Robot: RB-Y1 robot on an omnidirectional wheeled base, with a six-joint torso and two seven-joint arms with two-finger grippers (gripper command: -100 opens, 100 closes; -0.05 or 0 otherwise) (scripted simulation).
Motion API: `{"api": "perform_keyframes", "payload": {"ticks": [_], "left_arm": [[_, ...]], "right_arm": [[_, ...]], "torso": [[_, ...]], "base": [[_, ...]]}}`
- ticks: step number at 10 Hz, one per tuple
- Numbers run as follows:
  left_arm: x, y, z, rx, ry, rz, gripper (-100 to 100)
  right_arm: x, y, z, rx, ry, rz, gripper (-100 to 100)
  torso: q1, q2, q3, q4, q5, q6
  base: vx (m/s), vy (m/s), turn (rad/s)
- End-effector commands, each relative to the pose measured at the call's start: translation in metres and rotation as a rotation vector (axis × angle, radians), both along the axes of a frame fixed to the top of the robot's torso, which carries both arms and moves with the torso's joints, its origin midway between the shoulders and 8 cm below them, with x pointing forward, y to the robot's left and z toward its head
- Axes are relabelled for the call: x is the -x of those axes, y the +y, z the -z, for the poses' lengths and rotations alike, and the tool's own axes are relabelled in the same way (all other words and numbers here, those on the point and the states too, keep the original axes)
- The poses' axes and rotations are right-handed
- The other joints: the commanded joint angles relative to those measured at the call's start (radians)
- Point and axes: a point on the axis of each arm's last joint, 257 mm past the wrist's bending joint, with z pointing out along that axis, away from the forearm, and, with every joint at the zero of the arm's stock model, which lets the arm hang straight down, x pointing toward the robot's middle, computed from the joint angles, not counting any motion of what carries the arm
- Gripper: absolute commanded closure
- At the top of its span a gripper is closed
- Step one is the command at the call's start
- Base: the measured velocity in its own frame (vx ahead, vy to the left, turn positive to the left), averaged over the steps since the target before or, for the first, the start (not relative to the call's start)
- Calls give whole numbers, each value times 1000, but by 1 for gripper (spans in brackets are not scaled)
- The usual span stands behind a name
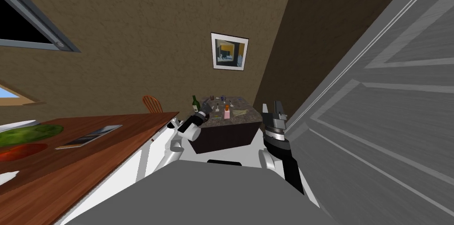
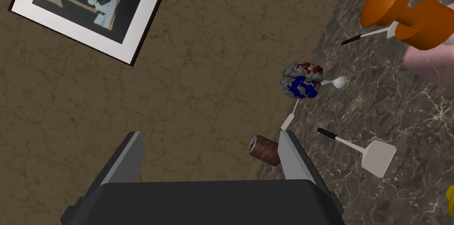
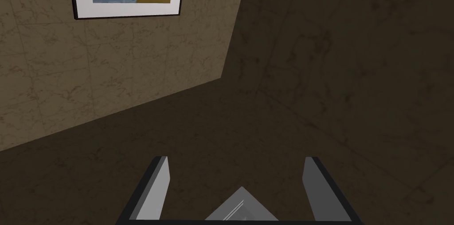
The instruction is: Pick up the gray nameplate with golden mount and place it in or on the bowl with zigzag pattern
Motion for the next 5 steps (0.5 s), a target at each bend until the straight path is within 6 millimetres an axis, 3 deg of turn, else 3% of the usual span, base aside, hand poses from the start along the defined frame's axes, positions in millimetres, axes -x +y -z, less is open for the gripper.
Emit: {"api": "perform_keyframes", "payload": {"ticks": [1,5], "left_arm": [[-10,-5,11,18,52,15,-100],[-18,-8,33,24,149,23,-100]], "right_arm": [[0,0,0,0,0,0,0],[0,0,0,0,0,0,0]], "torso": [[0,0,0,0,0,0],[1,0,0,0,0,0]], "base": [[-14,0,-91],[-10,2,-49]]}}
